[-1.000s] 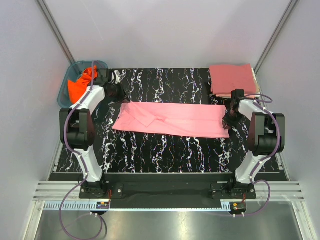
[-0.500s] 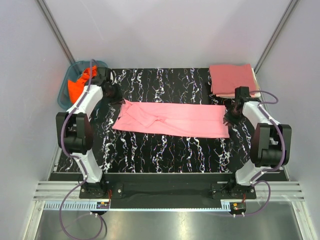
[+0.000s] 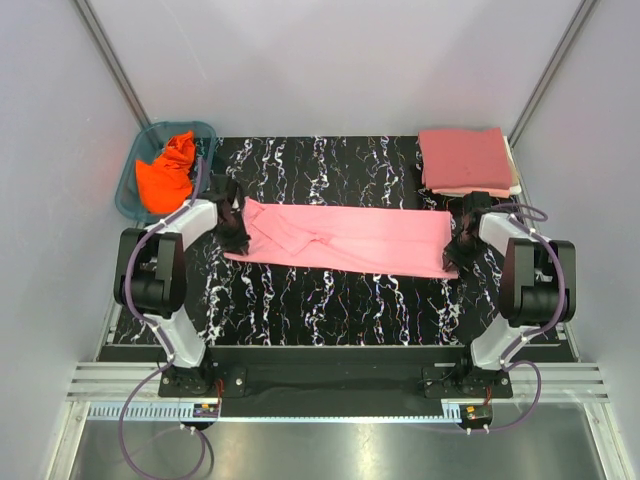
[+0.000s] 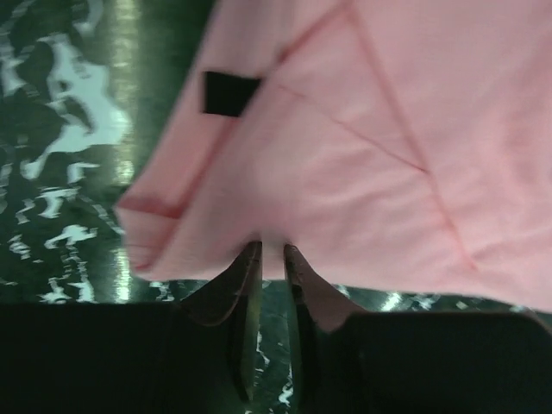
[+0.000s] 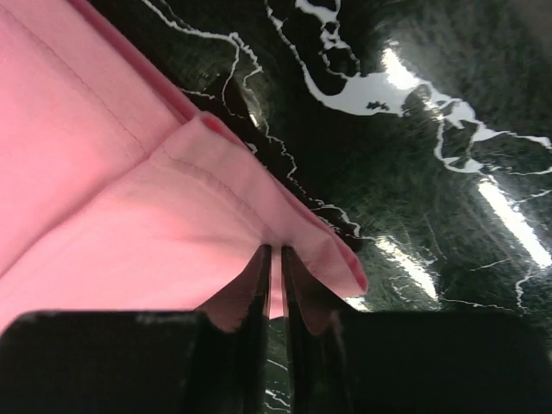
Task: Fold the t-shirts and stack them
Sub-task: Fold the tshirt
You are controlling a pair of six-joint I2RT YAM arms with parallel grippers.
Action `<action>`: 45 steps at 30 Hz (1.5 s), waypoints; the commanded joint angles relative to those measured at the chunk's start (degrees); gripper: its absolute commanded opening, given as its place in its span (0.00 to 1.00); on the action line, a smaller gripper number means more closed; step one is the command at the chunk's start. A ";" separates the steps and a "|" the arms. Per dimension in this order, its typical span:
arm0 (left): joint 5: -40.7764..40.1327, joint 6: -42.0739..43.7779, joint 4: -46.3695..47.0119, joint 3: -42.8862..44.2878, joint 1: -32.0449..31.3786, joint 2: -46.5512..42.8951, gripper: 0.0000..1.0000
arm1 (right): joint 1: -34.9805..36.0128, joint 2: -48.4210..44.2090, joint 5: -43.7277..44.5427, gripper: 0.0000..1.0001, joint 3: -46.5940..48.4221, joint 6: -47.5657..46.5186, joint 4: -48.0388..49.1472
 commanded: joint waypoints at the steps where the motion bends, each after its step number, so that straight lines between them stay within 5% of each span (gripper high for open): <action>1: -8.47 -2.89 1.08 -2.98 2.49 0.15 0.20 | 0.06 -0.24 4.92 0.16 -3.13 2.77 -0.82; 12: -10.41 -4.74 -1.11 -7.05 2.41 -10.38 0.18 | -0.03 -6.92 4.31 0.17 -4.45 0.75 0.06; 17: -3.74 -3.16 0.11 -4.93 1.79 -14.96 0.28 | -0.03 -6.40 1.50 0.17 -3.84 1.02 0.06; 23: 11.01 -5.35 10.65 -8.44 1.18 -12.96 0.27 | 0.06 -6.31 3.15 0.17 -3.57 1.02 -0.29; 37: 6.46 -9.22 7.76 -12.84 -0.14 -11.00 0.31 | -8.12 -8.59 4.40 0.16 -9.64 1.28 -3.02; 40: 9.10 -6.60 6.54 -8.55 -0.14 -12.59 0.36 | -8.12 -11.84 2.56 0.16 -8.50 1.02 -4.33; 45: 5.25 1.75 0.39 10.25 0.12 -5.75 0.40 | -8.12 -17.11 -0.79 0.19 -2.35 -0.56 -6.71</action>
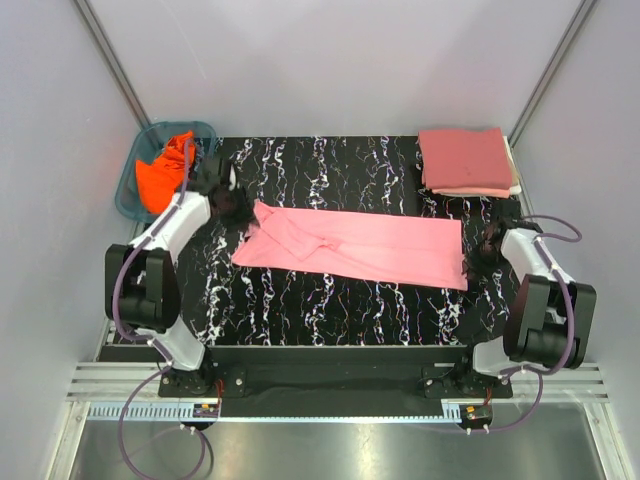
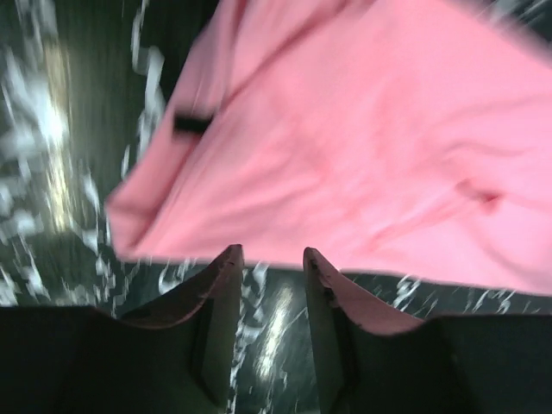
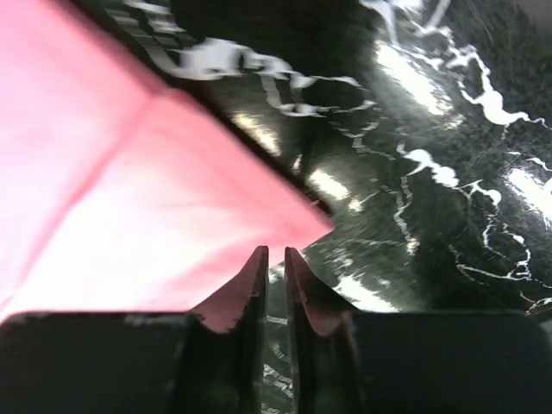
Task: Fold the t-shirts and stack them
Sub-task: Fold the tshirt
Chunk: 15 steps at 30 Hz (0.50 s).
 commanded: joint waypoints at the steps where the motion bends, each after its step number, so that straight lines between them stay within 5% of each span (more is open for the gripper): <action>1: -2.37 7.35 -0.77 12.41 0.28 4.59 0.40 | -0.07 -5.14 -2.82 0.21 5.78 -1.74 -1.33; 5: -2.29 11.23 -1.31 23.64 0.45 12.42 0.49 | -0.07 -5.76 -8.10 0.24 9.39 -5.26 3.05; 15: -5.08 18.09 -5.52 42.20 0.28 30.97 0.51 | 1.24 6.01 -10.57 0.25 15.72 -5.88 10.62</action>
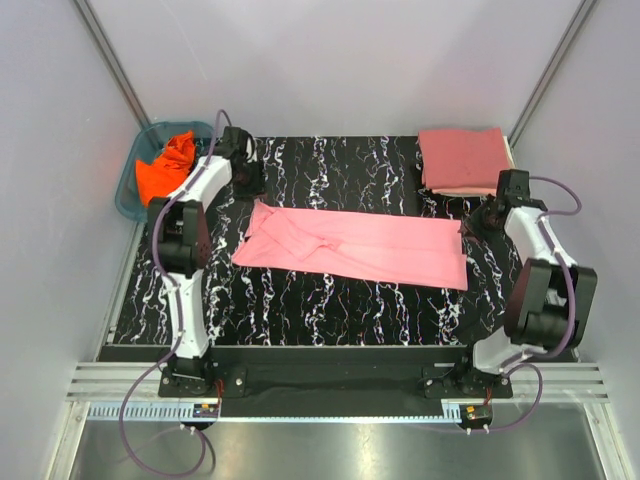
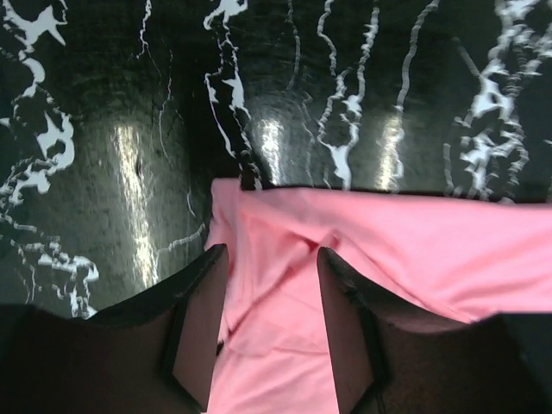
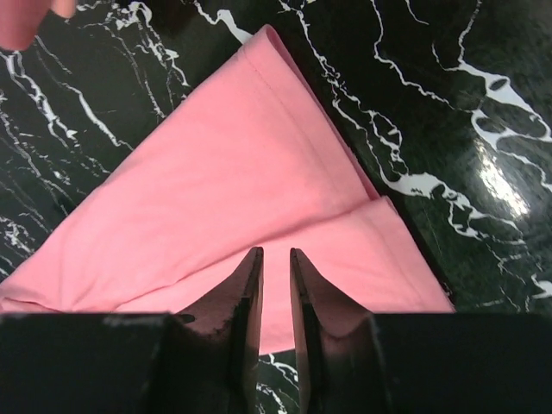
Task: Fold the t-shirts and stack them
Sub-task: Fold the tshirt
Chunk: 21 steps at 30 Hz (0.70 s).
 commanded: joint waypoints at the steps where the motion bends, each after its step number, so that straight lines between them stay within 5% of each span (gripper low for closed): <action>1: -4.07 3.99 -2.47 7.12 0.25 3.11 0.51 | 1.50 4.07 -0.93 0.25 2.78 -1.31 3.78; 9: -7.85 5.49 -5.72 13.98 0.17 10.41 0.45 | 3.62 17.69 2.05 0.23 7.79 -1.49 4.57; 21: -8.38 3.47 -6.60 16.00 1.57 12.08 0.13 | 3.62 23.32 9.88 0.20 8.68 -1.31 3.08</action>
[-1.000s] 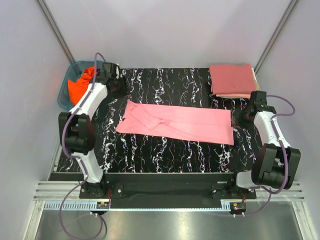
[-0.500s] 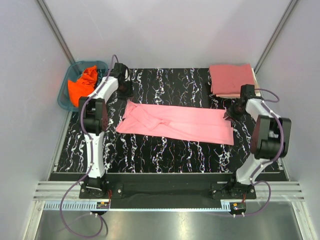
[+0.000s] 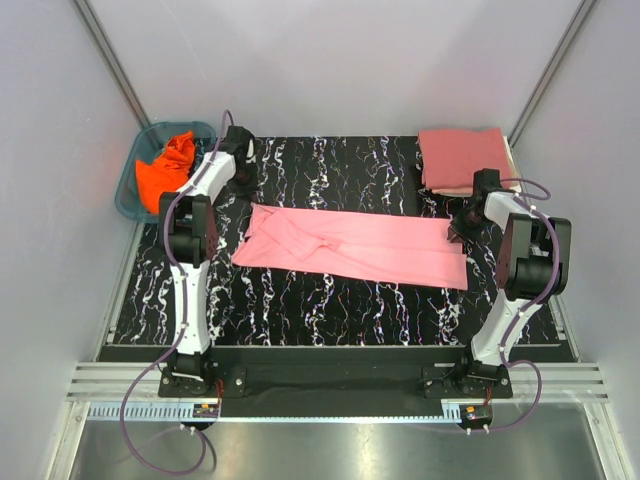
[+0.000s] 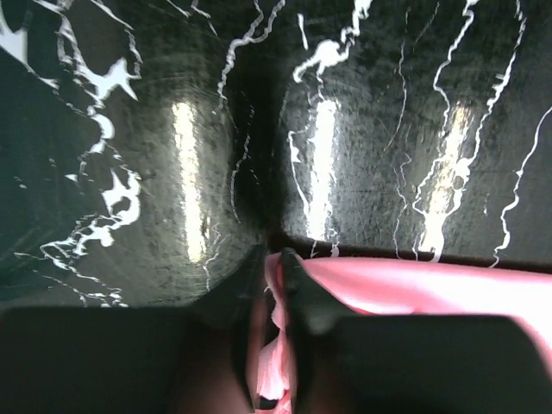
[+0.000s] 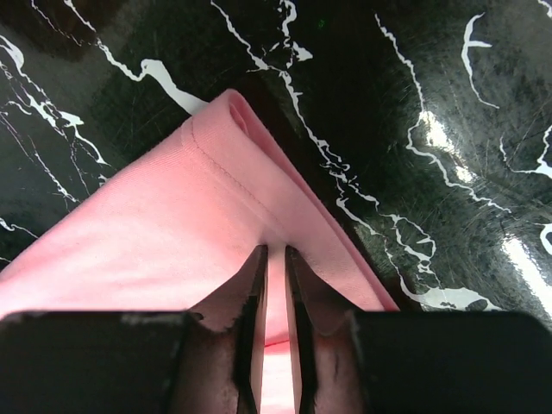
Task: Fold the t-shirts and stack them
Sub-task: Fold the tshirt
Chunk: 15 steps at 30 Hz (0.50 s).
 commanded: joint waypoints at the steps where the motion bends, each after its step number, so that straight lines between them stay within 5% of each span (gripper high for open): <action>1: -0.69 -0.59 0.15 3.24 0.85 -0.05 0.10 | -0.12 1.73 4.60 0.20 1.00 -0.48 -0.42; 4: 3.51 -2.87 -0.11 3.59 1.82 -0.22 0.00 | -0.12 1.99 5.47 0.20 0.83 -0.48 -0.50; 15: 18.73 -14.04 5.95 3.07 6.48 0.75 0.00 | -0.38 3.14 7.06 0.18 0.83 -0.22 -0.77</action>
